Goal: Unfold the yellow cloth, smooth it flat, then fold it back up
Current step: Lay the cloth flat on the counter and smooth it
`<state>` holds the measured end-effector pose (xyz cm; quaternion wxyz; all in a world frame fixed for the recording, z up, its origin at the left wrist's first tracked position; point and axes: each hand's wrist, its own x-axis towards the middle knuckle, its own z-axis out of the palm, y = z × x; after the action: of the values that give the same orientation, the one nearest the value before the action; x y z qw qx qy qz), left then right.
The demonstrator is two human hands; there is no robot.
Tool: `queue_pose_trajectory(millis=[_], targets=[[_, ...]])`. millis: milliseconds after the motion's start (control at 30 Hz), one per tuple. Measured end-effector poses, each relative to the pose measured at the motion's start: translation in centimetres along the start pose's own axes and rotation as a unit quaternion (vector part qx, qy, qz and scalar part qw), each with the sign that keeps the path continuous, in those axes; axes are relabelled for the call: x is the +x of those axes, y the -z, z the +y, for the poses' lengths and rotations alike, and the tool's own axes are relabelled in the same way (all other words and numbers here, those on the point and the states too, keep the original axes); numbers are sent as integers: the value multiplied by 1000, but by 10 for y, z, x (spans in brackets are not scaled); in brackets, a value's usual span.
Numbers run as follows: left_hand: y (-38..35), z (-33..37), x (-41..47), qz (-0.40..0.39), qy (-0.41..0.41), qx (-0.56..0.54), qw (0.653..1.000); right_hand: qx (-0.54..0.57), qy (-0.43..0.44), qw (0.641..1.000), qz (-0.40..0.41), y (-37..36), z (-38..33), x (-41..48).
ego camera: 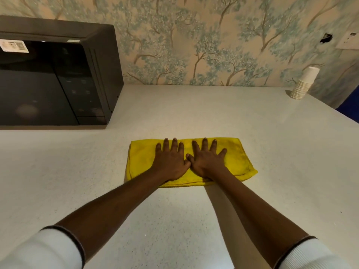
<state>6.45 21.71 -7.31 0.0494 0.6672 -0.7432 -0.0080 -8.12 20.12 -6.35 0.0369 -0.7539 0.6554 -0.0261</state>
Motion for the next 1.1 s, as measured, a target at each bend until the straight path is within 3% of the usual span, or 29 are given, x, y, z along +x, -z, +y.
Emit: queue_pose_trajectory(millis=[433, 767, 1100], targets=[[4, -76, 41, 0, 71, 17, 997, 14, 55, 998, -13, 3, -65, 69], [9, -118, -13, -6, 114, 24, 993, 7, 102, 995, -12, -3, -117, 35], [12, -105, -70, -18, 93, 22, 995, 9, 94, 996, -6, -8, -115, -29]])
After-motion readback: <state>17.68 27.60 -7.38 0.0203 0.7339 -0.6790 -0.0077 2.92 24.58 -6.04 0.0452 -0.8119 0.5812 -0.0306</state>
